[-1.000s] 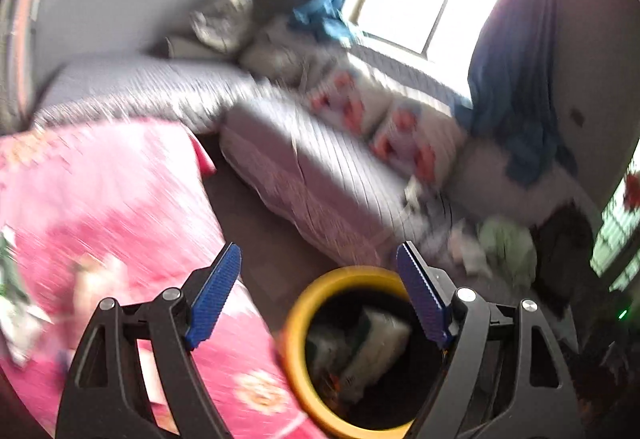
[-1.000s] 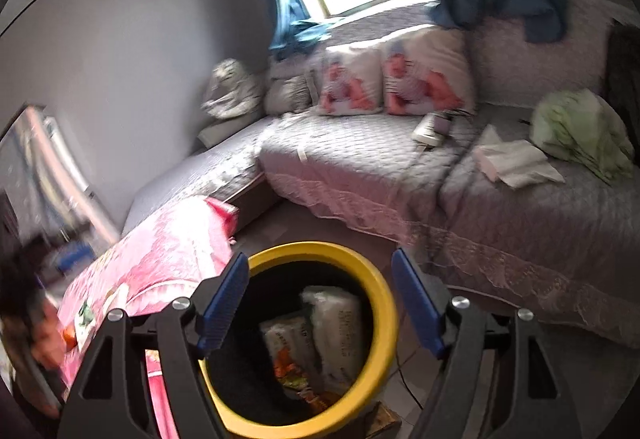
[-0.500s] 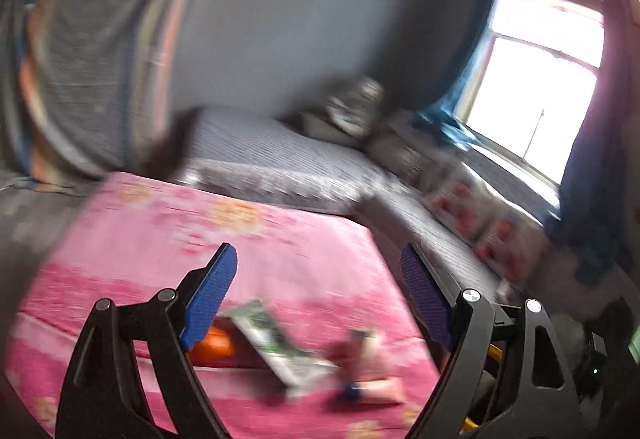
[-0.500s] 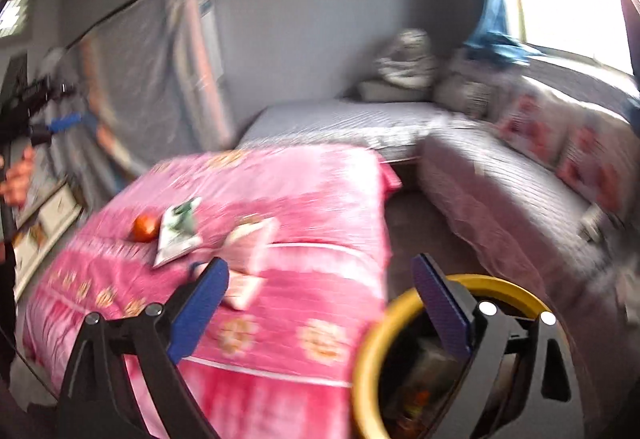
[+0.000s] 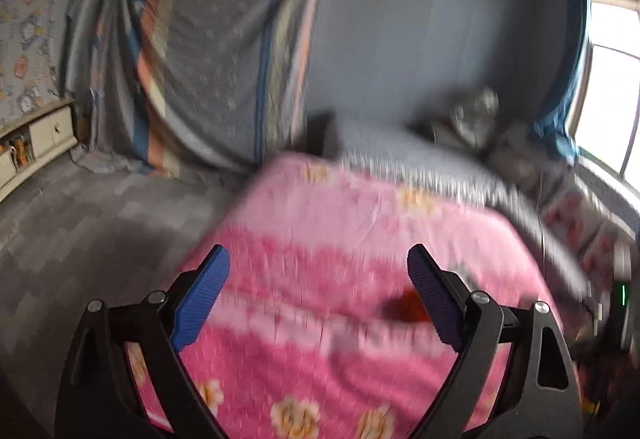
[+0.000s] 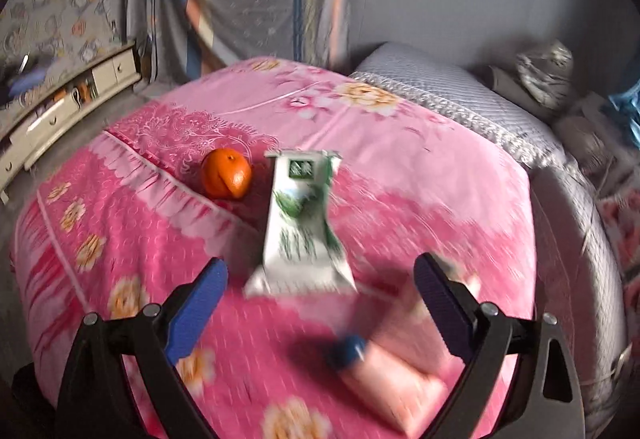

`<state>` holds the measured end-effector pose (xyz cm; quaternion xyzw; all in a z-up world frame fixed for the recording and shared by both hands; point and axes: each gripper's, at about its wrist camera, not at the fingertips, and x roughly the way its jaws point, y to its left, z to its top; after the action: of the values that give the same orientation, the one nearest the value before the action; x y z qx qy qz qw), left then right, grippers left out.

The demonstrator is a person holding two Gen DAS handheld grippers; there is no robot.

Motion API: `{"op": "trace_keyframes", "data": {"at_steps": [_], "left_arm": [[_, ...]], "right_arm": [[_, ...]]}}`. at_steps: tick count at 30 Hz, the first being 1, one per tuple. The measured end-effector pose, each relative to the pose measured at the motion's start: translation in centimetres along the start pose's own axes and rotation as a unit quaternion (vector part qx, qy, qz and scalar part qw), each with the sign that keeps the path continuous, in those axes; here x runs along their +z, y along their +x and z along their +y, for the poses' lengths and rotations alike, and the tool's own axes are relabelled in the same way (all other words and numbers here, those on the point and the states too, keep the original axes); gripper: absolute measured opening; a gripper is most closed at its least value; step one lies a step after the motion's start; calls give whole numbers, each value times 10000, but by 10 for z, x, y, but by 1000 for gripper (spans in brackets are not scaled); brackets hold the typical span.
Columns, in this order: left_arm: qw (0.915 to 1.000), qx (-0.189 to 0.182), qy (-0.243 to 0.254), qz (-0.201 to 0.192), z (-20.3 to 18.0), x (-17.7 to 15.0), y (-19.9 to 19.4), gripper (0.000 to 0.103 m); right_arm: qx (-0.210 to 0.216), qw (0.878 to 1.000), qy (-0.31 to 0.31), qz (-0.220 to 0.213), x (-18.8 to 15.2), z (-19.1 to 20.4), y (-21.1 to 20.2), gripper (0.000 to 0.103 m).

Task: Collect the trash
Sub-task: 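Grasp the green-white milk carton with the right tool while the left tool grasps the whole orange, then carry the milk carton with the right tool into the bin while the left tool carries the orange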

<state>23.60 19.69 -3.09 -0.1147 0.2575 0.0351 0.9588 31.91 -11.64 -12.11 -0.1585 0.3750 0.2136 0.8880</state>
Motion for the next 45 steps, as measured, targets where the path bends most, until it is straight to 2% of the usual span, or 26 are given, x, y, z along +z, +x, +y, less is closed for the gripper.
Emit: {"op": "trace_keyframes", "data": {"at_steps": [5,7,12,14,16,19,20,23,29,33,35,37,38,39,42,45], "left_arm": [[9961,-300,145,816,1,-41,30,86],[9939,-423,193,1003,-6,-54,36,86],[9882,-565,474,1342,-23,-62,55,86],[9853,-644,578,1471,-36,-63,65,86],[9834,-677,647,1554,-48,-62,72,86],[9809,-615,713,1702,-66,-60,95,86],[9795,-628,757,1760,-73,-58,103,86],[9765,-569,923,1862,-90,-54,120,86],[9689,-547,1355,1996,-126,-49,155,86],[9669,-496,1229,2182,-135,-47,190,86],[9625,-455,1298,2337,-141,-52,208,85],[9598,-352,1230,2500,-140,-60,221,70],[9577,-373,1101,2633,-138,-65,226,57],[9592,-290,1107,2585,-138,-65,224,50],[9612,-350,1111,2499,-139,-64,210,41],[9665,-454,1104,2272,-138,-58,182,39]], "right_arm": [[-144,9978,-42,650,30,5,59,91],[-87,9962,123,859,31,-2,77,91],[15,9923,501,1130,32,-12,104,90],[62,9916,569,1160,31,-12,108,87],[142,9912,536,1199,29,-9,109,74],[125,9911,434,1250,26,-2,113,73],[139,9909,433,1270,25,-1,115,68],[13,9930,476,1083,25,-2,109,58],[305,9933,1058,349,16,-39,50,56],[831,9848,1527,17,-9,-61,0,56],[952,9835,1533,-151,-26,-63,-27,56],[1040,9815,1585,-259,-38,-63,-49,56],[1042,9808,1615,-325,-45,-61,-64,57],[991,9807,1636,-403,-49,-61,-79,56],[892,9811,1582,-662,-52,-52,-118,56],[448,9844,1291,-1109,-49,-33,-161,56]]}}
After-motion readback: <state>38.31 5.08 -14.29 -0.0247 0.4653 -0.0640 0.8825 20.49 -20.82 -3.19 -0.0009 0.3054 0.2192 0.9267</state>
